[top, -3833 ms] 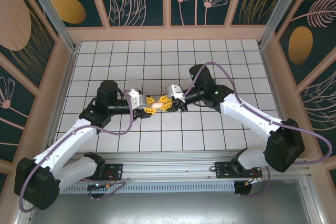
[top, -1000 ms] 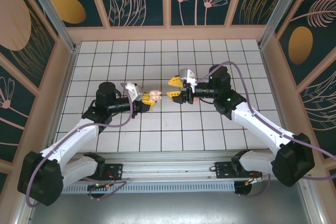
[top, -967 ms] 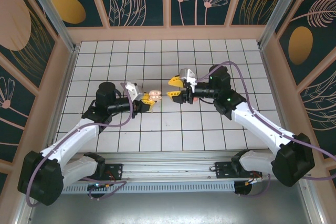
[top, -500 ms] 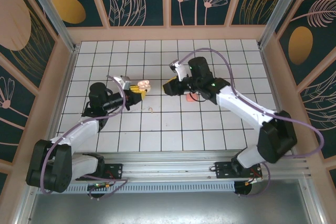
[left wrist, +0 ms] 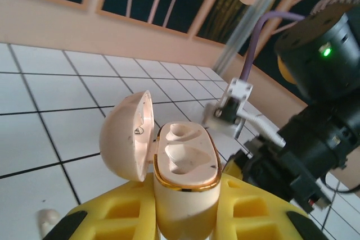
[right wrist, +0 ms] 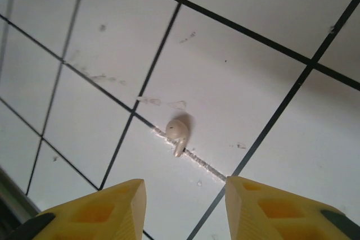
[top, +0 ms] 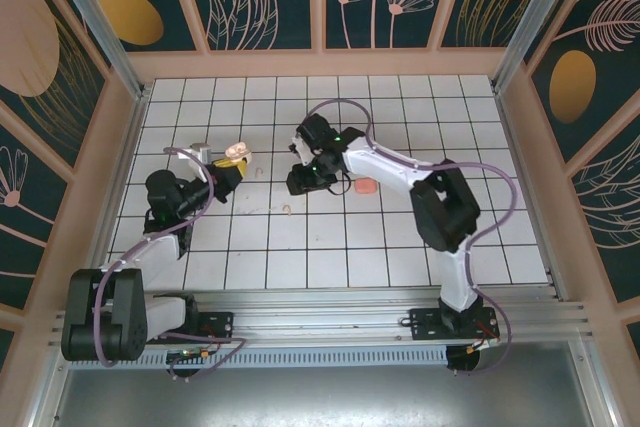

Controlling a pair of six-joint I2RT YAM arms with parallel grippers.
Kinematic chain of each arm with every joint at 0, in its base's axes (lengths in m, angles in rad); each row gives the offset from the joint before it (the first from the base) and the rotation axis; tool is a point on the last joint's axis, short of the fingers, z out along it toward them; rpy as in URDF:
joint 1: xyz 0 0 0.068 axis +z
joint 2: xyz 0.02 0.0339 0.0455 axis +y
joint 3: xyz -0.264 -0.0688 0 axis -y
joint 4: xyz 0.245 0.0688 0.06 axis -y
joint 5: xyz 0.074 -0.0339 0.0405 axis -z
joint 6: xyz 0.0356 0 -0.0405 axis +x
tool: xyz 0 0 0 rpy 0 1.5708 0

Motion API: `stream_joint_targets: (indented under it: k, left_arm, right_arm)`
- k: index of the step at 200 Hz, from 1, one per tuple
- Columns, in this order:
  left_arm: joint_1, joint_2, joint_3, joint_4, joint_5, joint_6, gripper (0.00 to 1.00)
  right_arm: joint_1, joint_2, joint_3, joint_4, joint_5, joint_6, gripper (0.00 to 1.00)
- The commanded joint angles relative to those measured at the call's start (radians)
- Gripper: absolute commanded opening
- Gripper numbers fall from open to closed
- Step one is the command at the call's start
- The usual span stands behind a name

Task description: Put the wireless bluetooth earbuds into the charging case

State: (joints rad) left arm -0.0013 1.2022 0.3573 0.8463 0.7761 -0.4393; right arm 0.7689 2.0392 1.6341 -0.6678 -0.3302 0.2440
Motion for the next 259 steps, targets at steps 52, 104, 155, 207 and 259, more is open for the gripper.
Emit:
stream_joint_targets:
  k: [52,104,155,207,259]
  left_arm:
    - [0.084,0.003,-0.011,0.067,-0.04,-0.061,0.15]
    - [0.089,0.007,0.012,0.03,-0.02,-0.033,0.14]
    - [0.091,-0.008,0.012,0.007,-0.016,-0.018,0.13]
    - [0.09,-0.015,0.014,-0.009,-0.009,-0.005,0.13]
    - [0.091,-0.012,0.021,-0.016,0.006,0.001,0.13]
  right_arm:
    - [0.091,0.229,0.267,-0.233,0.129,0.027,0.39]
    - [0.133,0.302,0.348,-0.272,0.225,0.021,0.38]
    - [0.143,0.344,0.395,-0.268,0.231,0.034,0.38]
    - [0.159,0.387,0.435,-0.304,0.262,0.035,0.37]
    - [0.169,0.391,0.426,-0.315,0.286,0.051,0.33]
